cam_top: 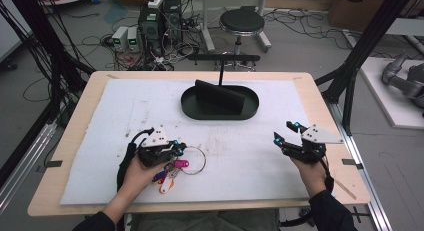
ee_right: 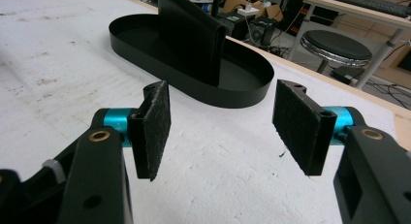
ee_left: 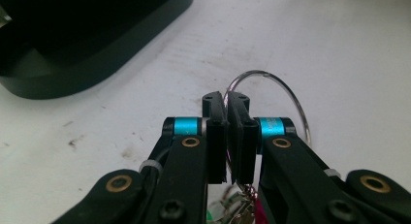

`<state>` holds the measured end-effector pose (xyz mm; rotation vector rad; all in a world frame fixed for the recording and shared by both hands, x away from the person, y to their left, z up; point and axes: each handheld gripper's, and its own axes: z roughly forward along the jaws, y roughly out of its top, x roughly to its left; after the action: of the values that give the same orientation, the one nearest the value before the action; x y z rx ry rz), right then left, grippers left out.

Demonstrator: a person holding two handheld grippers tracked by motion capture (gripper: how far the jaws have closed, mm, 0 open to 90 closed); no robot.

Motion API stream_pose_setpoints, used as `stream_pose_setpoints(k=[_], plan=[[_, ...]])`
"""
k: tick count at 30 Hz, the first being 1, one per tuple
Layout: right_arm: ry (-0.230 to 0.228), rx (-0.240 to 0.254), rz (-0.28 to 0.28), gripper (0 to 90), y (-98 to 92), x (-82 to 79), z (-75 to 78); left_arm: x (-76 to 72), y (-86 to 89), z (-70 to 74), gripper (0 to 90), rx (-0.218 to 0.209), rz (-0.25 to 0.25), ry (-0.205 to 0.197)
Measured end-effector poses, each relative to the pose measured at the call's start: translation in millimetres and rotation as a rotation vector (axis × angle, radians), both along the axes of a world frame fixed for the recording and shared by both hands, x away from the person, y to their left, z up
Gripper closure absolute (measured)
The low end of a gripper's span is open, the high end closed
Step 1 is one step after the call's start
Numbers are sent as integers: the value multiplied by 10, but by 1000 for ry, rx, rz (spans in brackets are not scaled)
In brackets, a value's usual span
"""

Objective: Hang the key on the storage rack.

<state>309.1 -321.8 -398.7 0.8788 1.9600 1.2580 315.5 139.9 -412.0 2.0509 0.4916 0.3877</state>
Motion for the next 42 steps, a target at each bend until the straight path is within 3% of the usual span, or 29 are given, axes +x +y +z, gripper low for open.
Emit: stream_pose_setpoints(k=[5, 13, 18, 33, 38, 42], plan=[[-2, 6, 1, 394, -1, -2, 3, -57, -1, 22, 864, -24, -11, -33], [-10, 7, 7, 395, 9, 2, 12, -161, 57, 21, 862, -35, -60, -40], [-13, 6, 10, 395, 22, 15, 14, -217, 80, 16, 860, -51, -92, -32], [-18, -1, 24, 400, 65, 49, 14, -243, 47, -53, 852, 2, -153, 16], [-15, 1, 23, 402, 58, 46, 15, -227, 40, -46, 863, -13, -156, 30], [-12, 3, 24, 402, 57, 47, 13, -223, 35, -20, 867, -24, -155, 16]])
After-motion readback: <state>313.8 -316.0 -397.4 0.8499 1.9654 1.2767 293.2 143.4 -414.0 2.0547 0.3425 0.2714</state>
